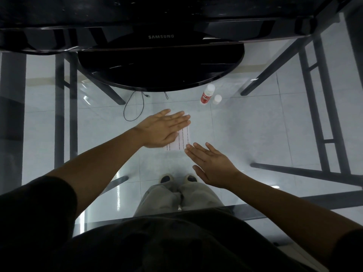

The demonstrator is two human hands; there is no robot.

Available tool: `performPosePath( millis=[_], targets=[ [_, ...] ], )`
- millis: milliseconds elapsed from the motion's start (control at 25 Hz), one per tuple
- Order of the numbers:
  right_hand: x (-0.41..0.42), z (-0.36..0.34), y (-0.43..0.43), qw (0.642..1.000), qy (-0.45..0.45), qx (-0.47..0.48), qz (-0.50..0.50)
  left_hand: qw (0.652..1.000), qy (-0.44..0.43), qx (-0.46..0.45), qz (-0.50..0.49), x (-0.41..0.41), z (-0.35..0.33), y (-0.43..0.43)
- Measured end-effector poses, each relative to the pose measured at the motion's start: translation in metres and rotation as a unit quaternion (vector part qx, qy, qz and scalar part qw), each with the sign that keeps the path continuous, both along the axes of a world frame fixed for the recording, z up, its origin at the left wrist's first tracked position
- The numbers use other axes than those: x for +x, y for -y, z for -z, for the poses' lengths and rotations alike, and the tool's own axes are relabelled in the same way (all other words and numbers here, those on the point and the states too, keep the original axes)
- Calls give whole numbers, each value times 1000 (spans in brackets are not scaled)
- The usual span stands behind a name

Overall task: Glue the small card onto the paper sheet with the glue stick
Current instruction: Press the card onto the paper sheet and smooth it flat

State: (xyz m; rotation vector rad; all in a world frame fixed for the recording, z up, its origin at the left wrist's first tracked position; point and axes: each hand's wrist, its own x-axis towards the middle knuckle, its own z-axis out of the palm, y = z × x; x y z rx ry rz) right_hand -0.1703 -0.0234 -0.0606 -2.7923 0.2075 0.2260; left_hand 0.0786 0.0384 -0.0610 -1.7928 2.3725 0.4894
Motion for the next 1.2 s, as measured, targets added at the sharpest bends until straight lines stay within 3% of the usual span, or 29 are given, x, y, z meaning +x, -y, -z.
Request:
performPosePath(
  millis=[160, 360, 480, 600, 760, 880, 1040, 1200],
  targets=[
    [0, 0, -1, 1000, -20, 3, 6, 1000, 22, -7, -20, 3, 4, 8],
    [1, -1, -4, 999, -39, -25, 7, 985, 66, -26, -158, -27, 12, -1],
    [3, -4, -4, 998, -48, -40, 9, 957, 75, -20, -280, -32, 14, -2],
    [3, -4, -5, 997, -60, -46, 7, 922, 27, -42, -383, -34, 12, -12],
    [3, -3, -5, 996, -76, -46, 2, 949, -5, -23, -314, -50, 15, -36],
    [8, -7, -3, 997, -65, -34, 2, 944, -7, -15, -329, -53, 20, -39],
    [32, -16, -3, 985, 35, 80, 147, 943, -15, -27, -332, -52, 23, -40],
    [64, -1, 9, 985, -32, 10, 166, 941, -3, -27, -336, -53, 24, -39]
  ],
)
